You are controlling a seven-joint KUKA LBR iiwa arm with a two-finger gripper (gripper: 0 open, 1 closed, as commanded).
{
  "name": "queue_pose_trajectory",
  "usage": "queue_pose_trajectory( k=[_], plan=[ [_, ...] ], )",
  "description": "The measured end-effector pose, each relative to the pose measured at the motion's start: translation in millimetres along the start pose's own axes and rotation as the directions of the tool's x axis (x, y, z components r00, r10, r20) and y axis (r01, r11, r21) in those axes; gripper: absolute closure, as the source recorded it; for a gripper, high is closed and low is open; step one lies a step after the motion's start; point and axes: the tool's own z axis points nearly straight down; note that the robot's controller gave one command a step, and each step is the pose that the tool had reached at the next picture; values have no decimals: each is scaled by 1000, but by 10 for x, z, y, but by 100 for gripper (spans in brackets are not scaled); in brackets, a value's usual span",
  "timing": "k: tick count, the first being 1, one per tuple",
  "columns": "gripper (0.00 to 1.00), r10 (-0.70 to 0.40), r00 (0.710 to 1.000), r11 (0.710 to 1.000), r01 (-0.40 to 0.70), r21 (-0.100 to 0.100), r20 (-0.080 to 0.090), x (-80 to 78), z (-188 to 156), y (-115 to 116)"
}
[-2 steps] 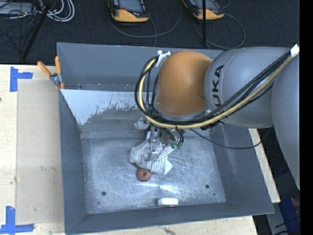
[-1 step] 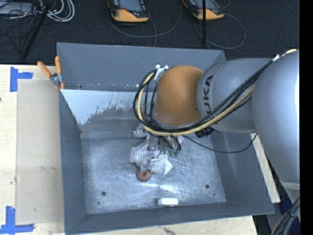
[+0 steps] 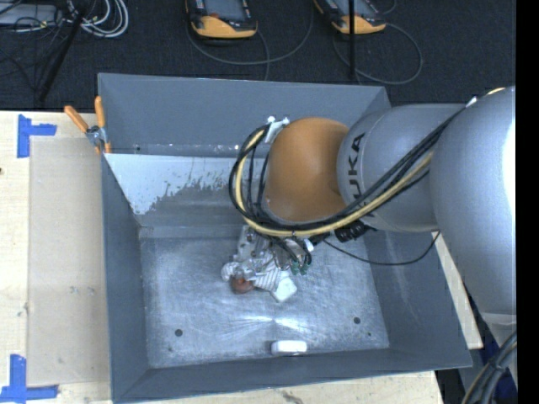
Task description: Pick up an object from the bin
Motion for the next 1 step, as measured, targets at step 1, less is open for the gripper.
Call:
queue_pose_trajectory(
  k=[1],
  plan=[
    [100,1,1000,1000,-1,0,2,-4,-1,-4]
  ],
)
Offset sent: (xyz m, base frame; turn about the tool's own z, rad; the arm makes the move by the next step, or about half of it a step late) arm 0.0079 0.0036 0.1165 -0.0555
